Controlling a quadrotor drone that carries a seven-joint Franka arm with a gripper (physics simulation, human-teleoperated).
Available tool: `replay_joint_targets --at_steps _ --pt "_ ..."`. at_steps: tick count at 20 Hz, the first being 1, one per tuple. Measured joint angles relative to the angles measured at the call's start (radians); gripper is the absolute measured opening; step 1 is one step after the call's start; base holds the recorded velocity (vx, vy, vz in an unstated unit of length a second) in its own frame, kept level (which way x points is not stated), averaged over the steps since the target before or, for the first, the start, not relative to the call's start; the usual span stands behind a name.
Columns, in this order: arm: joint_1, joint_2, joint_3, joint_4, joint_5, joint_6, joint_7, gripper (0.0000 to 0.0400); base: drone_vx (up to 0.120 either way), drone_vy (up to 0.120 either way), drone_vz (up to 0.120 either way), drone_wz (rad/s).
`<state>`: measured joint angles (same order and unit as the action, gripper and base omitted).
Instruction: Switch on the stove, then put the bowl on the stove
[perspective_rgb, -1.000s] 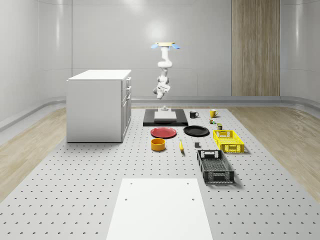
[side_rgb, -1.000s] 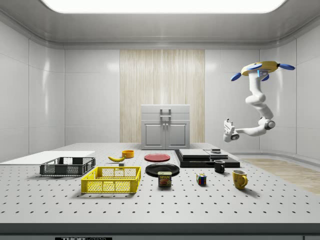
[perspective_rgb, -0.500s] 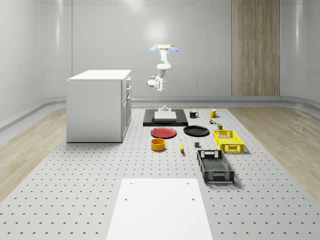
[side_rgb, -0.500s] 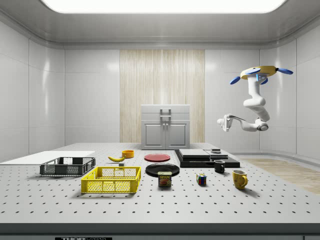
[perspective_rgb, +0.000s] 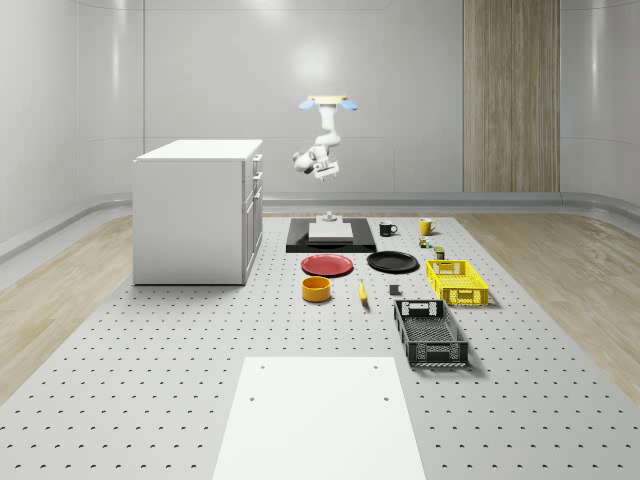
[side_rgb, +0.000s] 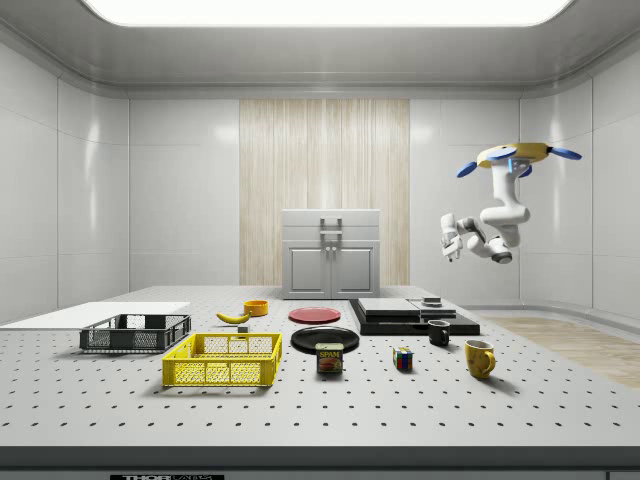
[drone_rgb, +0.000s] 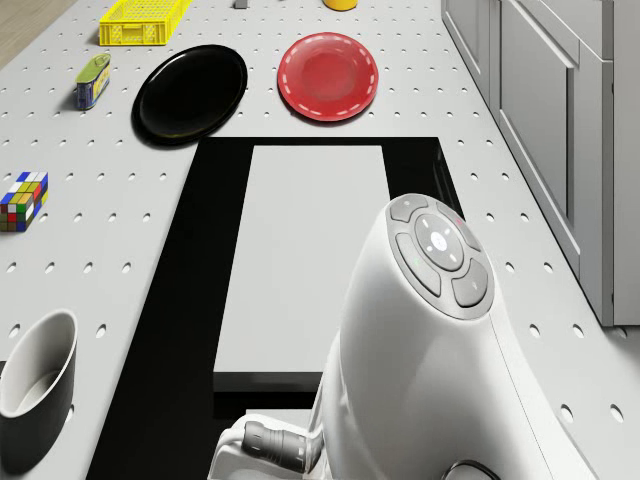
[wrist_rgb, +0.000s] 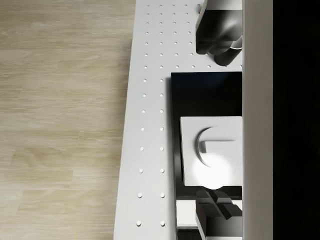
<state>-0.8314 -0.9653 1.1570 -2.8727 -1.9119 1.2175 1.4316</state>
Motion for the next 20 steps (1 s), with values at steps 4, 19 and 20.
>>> replay_joint_targets --at_steps 4,19,20 --pt "-0.100 -0.038 0.048 -0.017 -0.053 -0.040 0.065 0.0400 0.120 0.000 -0.120 0.000" --pt "-0.217 -0.136 0.114 -0.022 -0.057 -0.026 0.150 0.0400 0.120 0.000 -0.120 0.000" --pt "-0.220 -0.141 0.116 -0.021 -0.054 -0.021 0.152 0.0400 0.080 0.000 -0.120 0.000"
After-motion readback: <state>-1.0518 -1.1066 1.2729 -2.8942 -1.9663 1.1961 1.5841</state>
